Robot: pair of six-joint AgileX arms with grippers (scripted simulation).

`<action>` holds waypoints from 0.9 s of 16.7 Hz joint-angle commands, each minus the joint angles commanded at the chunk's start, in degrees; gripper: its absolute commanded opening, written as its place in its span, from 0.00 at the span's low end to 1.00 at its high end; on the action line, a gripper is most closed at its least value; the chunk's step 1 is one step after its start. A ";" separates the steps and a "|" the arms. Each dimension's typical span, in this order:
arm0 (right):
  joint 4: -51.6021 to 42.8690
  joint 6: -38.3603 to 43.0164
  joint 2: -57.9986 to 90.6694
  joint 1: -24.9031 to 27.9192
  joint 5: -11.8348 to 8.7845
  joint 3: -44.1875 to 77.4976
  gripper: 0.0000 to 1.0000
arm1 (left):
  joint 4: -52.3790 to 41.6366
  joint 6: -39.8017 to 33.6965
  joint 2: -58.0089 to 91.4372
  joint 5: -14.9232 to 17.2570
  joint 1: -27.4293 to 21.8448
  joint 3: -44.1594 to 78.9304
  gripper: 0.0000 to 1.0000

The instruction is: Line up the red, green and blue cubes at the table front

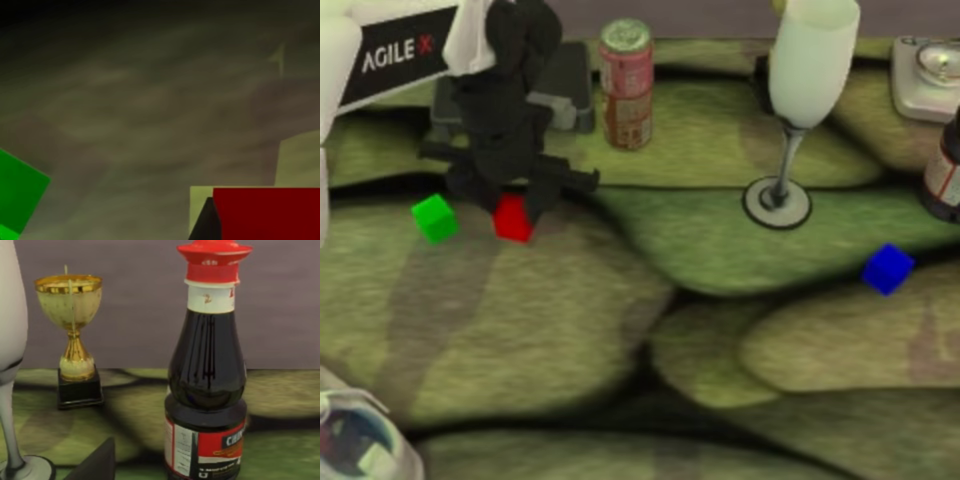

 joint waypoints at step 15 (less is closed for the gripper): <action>0.00 0.00 0.00 0.00 0.00 0.00 1.00 | -4.58 -12.61 -11.57 -0.62 -7.20 -6.98 0.00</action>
